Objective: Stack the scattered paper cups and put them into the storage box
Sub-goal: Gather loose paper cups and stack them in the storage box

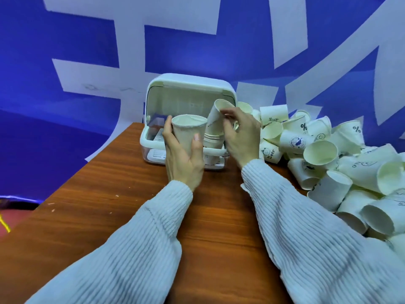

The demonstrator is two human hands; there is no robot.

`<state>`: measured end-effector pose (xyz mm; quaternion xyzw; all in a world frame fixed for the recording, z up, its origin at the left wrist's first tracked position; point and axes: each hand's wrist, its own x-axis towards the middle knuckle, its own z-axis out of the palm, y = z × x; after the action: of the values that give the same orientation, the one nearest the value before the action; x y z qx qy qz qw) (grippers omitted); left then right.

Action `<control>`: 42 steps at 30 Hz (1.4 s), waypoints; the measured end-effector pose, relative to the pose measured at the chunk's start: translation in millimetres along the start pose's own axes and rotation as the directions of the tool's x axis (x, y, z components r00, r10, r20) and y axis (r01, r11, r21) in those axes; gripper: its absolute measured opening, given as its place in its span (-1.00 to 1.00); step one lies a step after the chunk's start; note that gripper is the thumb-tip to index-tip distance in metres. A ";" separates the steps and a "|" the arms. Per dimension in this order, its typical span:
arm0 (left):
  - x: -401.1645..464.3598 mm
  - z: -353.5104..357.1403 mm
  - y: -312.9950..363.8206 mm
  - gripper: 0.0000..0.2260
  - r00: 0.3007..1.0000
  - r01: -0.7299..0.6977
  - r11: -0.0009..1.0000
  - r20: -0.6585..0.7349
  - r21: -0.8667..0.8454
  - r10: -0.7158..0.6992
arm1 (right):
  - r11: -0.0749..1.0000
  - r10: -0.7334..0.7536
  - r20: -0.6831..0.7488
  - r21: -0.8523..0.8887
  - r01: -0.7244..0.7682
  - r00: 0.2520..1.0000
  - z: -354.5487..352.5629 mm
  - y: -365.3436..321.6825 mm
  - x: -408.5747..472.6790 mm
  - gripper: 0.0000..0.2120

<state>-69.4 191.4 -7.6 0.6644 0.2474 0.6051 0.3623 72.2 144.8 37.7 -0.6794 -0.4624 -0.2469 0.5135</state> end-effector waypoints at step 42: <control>74.0 39.0 6.5 -0.49 0.809 -0.257 0.774 0.567 0.579 -0.156 | 0.728 0.665 0.260 -0.432 -0.532 0.700 -62.3 49.7 -73.9 -0.30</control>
<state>-21.0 237.0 43.6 0.9061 0.2927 0.2610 0.1587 91.3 57.2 -23.7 -0.9033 -0.2589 0.0074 0.3419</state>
